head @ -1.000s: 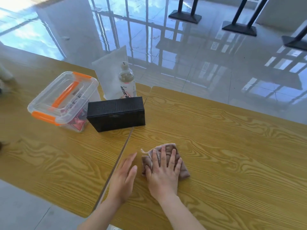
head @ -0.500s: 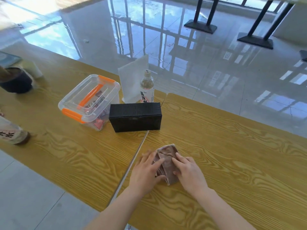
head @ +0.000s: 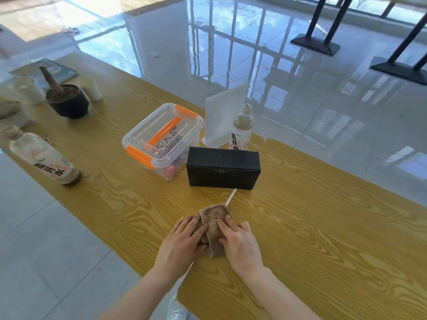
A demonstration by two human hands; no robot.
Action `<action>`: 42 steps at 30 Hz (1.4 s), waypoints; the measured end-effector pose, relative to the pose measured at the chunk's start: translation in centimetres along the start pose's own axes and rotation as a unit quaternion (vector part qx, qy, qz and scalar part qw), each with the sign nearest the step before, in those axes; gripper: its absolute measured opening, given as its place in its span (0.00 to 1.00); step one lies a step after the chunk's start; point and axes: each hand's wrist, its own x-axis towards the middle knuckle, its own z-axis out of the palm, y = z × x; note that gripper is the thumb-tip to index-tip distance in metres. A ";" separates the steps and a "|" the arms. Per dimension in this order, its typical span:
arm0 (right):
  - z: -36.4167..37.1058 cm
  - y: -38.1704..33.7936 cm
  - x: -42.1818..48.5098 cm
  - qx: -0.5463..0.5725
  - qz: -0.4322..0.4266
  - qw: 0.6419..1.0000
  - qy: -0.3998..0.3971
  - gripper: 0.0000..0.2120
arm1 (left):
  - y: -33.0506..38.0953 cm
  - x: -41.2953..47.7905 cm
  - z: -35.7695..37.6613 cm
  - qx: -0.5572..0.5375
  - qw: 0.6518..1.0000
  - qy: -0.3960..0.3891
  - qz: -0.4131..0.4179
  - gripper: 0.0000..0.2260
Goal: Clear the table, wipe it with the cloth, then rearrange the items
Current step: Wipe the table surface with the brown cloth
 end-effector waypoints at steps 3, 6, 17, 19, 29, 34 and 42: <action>0.9 -1.9 1.6 -0.006 -0.025 1.000 -0.007 0.24 | -2.4 -1.1 -0.3 0.006 1.000 0.005 -0.026 0.25; 1.6 -3.5 3.1 -0.016 -0.050 0.999 -0.015 0.23 | -4.4 -1.8 -0.7 0.011 0.998 0.008 -0.053 0.25; 2.7 -7.6 8.3 -0.022 -0.086 0.994 -0.066 0.24 | -9.7 -1.3 -2.7 0.008 0.994 -0.004 -0.109 0.27; 2.6 -7.8 8.7 -0.019 -0.082 0.994 -0.070 0.24 | -10.0 -1.1 -2.8 0.004 0.993 -0.009 -0.115 0.27; 1.5 -8.0 9.0 0.000 -0.069 0.992 -0.102 0.25 | -9.9 -0.7 -3.7 -0.002 0.991 -0.034 -0.127 0.27; 0.4 -8.2 8.7 0.037 -0.048 0.991 -0.117 0.24 | -9.0 -0.2 -5.2 -0.038 0.987 -0.041 -0.149 0.28; -5.0 -6.2 6.1 0.096 -0.052 0.994 0.022 0.21 | -6.2 2.4 -9.1 -0.064 0.993 0.033 -0.098 0.27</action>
